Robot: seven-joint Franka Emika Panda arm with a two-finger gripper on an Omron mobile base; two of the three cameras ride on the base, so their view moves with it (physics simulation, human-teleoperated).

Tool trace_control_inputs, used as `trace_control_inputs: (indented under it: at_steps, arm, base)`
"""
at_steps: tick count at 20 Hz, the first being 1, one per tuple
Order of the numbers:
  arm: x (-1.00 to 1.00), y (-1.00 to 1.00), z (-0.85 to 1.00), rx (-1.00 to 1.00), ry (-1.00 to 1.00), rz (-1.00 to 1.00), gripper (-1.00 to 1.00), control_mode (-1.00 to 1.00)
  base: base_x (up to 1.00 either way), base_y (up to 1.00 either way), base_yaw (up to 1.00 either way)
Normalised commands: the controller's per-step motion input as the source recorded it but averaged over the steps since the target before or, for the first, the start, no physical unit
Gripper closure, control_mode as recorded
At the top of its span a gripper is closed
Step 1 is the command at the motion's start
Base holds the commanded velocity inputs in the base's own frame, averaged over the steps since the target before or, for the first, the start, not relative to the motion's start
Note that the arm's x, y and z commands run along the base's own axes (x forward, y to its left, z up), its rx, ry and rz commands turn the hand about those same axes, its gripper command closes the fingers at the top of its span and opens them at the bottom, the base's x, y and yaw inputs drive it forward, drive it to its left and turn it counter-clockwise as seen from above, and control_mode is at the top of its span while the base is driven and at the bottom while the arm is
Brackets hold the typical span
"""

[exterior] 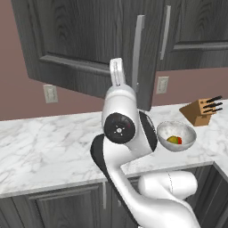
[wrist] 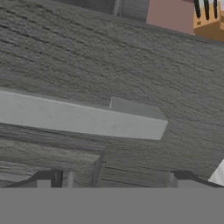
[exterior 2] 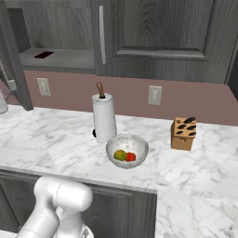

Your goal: Open the cabinet. Pick the apple and orange from the cabinet and place them into the bowl. Then close the cabinet.

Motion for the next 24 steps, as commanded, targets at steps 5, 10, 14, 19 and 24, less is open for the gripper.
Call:
trace_control_inputs:
  at_steps: [5,10,14,19,24]
  arm:
    - [0.54,-0.35,0.00,0.00,0.00,0.00,-1.00,-1.00]
    - [0.51,-0.36,0.00,0.00,0.00,0.00,-1.00,-1.00]
    - [0.45,-0.32,0.00,0.00,0.00,0.00,-1.00,-1.00]
    - [0.51,-0.35,0.00,0.00,0.00,0.00,-1.00,-1.00]
    - [0.52,-0.35,0.00,0.00,0.00,0.01,-1.00,-1.00]
  base:
    - [0.00,0.00,0.00]
    - [0.00,0.00,0.00]
    - [0.00,0.00,0.00]
    - [0.00,0.00,0.00]
    - [0.00,0.00,0.00]
